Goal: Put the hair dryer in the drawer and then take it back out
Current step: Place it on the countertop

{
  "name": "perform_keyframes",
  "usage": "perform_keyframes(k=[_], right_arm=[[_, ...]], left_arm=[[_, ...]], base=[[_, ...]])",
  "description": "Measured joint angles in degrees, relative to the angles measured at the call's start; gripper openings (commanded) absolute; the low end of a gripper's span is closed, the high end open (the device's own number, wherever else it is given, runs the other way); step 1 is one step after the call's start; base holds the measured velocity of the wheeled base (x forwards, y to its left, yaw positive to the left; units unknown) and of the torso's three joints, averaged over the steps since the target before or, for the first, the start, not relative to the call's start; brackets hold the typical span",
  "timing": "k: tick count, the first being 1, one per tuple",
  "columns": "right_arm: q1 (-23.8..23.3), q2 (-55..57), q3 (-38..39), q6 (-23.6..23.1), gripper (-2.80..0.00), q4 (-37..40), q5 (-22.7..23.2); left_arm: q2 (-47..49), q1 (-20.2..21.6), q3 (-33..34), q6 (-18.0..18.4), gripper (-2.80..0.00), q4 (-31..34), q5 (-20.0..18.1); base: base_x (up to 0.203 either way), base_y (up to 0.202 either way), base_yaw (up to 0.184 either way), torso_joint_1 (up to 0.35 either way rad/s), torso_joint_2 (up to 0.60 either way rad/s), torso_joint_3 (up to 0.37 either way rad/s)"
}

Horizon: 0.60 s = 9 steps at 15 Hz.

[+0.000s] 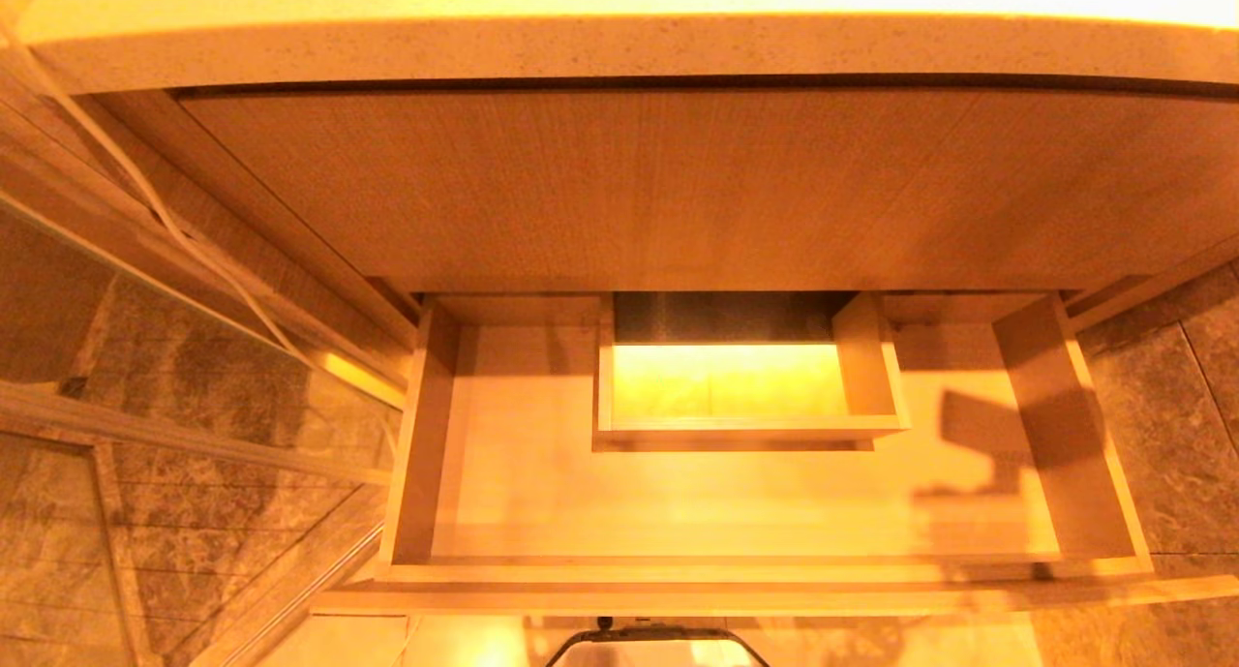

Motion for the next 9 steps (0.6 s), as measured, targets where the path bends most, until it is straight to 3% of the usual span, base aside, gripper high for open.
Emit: perform_keyframes(k=[9], right_arm=[[0.22,-0.08,-0.11,-0.22,-2.8,-2.9,0.07]], left_arm=[[0.0,0.0,0.0,-0.01,-2.8,0.01,0.0]], base=[[0.0,0.0,0.0,0.371,-0.04,0.319]])
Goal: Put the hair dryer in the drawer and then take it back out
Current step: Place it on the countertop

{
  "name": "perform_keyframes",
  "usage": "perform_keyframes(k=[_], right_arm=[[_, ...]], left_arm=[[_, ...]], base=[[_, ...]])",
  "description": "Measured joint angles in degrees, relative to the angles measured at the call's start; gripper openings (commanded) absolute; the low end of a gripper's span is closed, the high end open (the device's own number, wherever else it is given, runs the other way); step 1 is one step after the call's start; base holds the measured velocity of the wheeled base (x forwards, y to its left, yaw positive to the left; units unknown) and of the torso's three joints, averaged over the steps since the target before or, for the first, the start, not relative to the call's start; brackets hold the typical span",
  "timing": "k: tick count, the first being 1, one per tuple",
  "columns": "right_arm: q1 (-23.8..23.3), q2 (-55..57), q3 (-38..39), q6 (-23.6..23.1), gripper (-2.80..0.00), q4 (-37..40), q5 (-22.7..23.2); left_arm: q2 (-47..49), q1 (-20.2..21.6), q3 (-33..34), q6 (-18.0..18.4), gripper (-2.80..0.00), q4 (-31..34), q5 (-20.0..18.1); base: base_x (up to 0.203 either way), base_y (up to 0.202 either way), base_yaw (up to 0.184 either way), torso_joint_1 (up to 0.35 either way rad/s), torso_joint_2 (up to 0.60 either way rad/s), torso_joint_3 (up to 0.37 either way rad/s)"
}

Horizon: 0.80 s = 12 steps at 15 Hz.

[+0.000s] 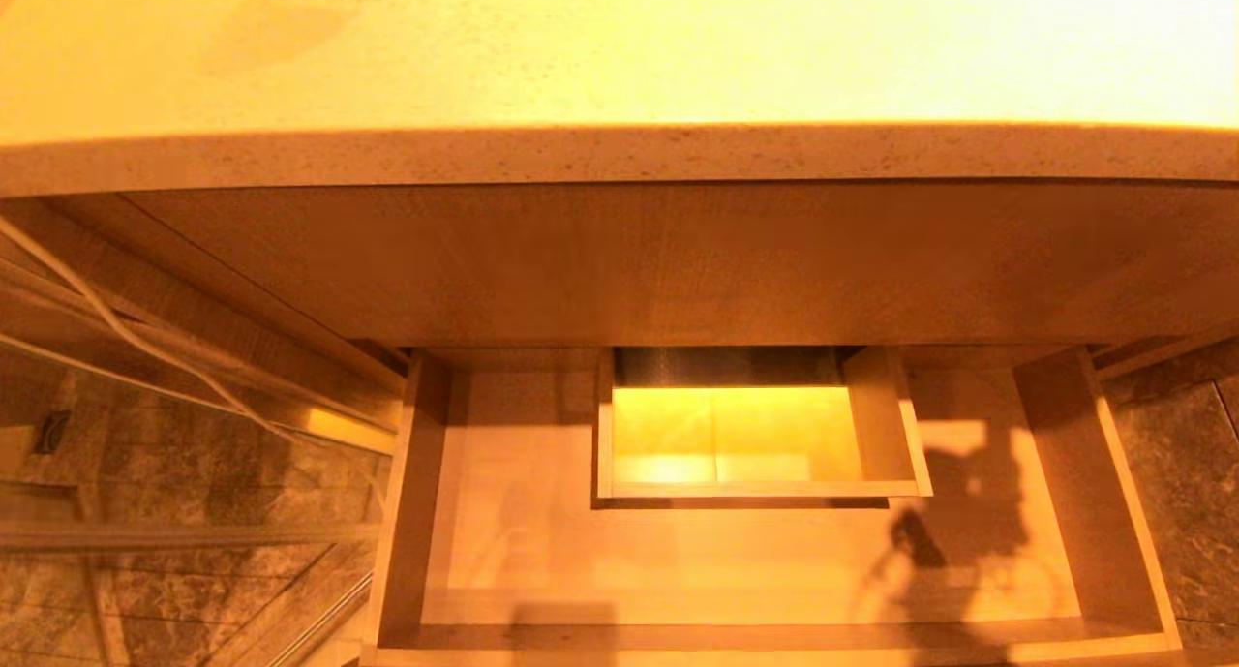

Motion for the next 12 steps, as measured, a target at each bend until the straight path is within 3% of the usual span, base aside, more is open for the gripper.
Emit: perform_keyframes(k=[5,12], right_arm=[[-0.01,1.92,-0.11,-1.95,-2.8,-4.04,-0.51],[0.3,8.53,-2.79,-5.02,-2.8,-3.82,-0.43]], left_arm=[[0.0,0.0,0.0,0.0,-2.8,-0.07,0.0],[0.0,0.0,0.0,0.0,-2.8,0.0,0.0]], base=[[0.0,0.0,0.0,0.05,-0.01,0.047],[0.0,0.0,0.0,0.0,0.0,0.0]])
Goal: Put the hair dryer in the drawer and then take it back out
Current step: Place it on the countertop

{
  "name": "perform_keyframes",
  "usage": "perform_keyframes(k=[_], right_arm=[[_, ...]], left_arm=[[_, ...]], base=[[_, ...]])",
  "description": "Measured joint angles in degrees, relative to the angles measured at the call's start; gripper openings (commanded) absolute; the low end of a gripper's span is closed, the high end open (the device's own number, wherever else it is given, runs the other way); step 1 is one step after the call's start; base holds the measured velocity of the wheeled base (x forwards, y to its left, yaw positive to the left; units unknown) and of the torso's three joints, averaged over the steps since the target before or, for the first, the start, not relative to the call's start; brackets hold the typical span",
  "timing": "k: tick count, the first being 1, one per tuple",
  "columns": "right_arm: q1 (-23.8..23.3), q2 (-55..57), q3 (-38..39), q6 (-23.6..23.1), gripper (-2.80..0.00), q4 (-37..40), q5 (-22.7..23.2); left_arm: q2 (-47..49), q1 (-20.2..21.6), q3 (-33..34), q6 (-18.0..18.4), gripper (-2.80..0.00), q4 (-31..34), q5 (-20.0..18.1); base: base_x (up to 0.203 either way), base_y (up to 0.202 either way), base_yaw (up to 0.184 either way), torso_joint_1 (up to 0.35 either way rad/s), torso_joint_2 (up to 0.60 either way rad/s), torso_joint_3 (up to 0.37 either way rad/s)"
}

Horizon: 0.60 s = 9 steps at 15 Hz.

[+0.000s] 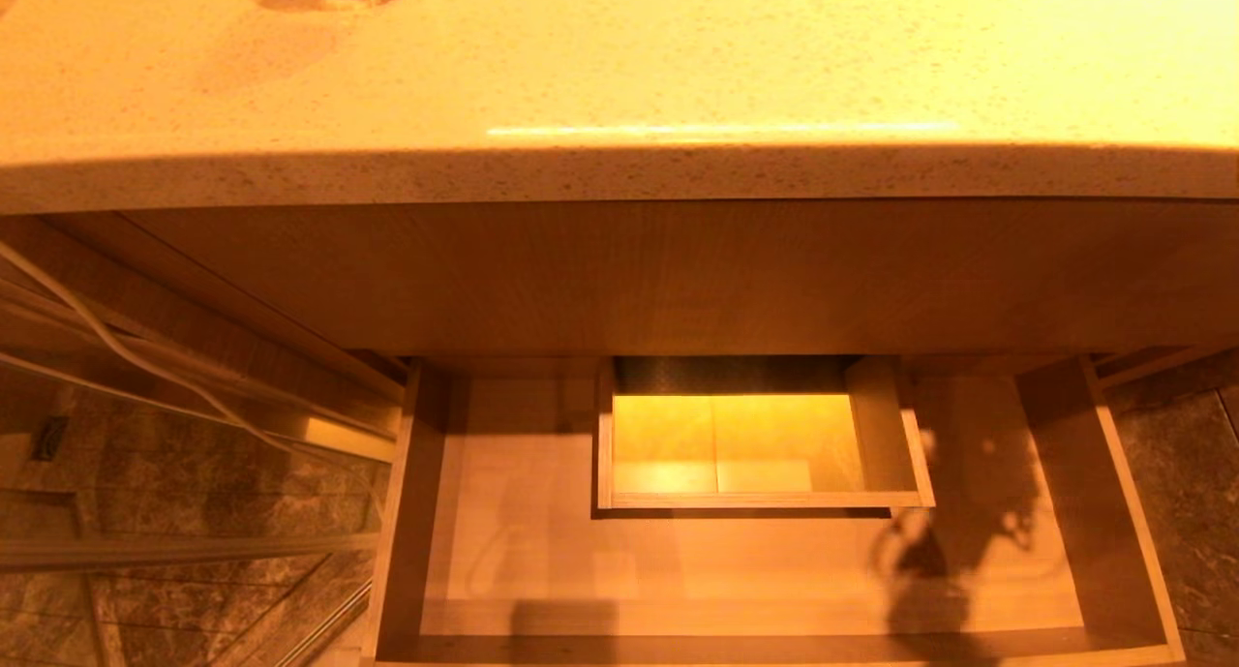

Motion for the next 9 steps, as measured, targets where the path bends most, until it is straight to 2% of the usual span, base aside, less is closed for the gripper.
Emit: perform_keyframes(k=[9], right_arm=[[5.56,15.37,-7.32,-1.19,-2.8,-12.45,-0.09]], left_arm=[[0.0,0.0,0.0,0.01,-2.8,-0.02,0.01]], base=[[0.0,0.0,0.0,0.0,0.0,0.0]])
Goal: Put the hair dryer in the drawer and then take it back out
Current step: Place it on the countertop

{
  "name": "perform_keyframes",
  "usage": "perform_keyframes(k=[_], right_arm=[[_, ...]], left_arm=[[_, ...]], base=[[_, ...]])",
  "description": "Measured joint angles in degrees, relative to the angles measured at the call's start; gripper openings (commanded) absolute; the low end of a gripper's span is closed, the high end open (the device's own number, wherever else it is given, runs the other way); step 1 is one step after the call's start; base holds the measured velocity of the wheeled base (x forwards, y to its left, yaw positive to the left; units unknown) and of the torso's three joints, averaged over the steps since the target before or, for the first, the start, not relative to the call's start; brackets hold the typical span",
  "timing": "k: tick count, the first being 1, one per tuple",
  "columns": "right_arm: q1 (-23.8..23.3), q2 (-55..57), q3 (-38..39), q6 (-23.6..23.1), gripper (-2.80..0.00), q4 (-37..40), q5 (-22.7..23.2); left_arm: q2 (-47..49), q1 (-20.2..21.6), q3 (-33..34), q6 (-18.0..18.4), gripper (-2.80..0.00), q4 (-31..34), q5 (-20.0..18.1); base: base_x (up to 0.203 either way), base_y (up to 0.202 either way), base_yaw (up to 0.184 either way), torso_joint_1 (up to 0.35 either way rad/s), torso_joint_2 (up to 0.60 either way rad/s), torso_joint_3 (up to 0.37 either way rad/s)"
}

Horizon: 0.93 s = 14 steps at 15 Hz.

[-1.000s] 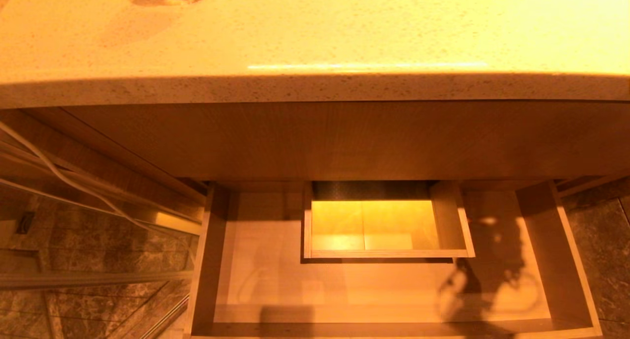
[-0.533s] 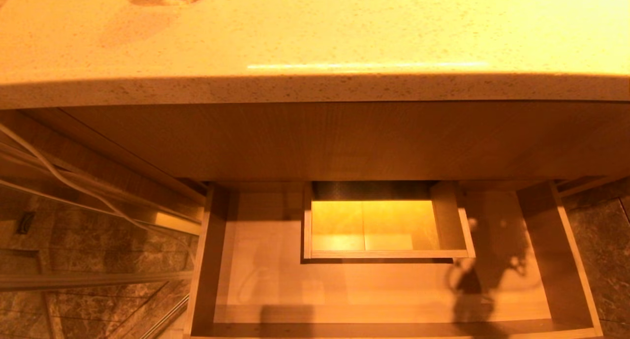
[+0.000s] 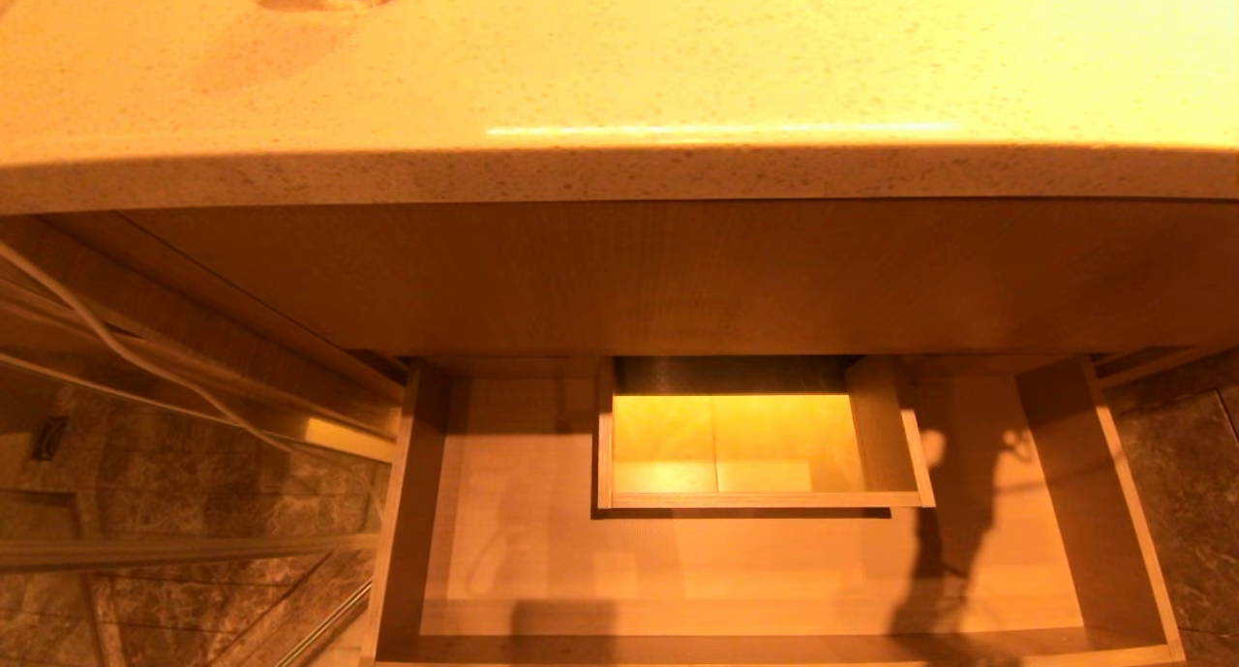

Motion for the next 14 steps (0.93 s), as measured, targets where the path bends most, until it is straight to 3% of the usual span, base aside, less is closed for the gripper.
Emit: perform_keyframes(k=[1,8,14], right_arm=[[0.6,1.54,-1.02,-0.09,0.0,-0.2,0.01],[2.76,5.29,-4.29,-2.01,0.0,-0.33,-0.04],[2.49,-2.11,6.17,-3.81,0.0,-2.13,0.0]], left_arm=[[0.0,0.0,0.0,0.0,-2.8,-0.02,-0.02],[0.0,0.0,0.0,0.0,-2.8,0.0,0.02],[0.0,0.0,0.0,-0.01,-2.8,0.0,-0.01]], base=[[0.0,0.0,0.0,0.0,0.0,0.0],[0.0,0.0,0.0,0.0,0.0,0.0],[0.0,0.0,0.0,0.0,0.0,0.0]])
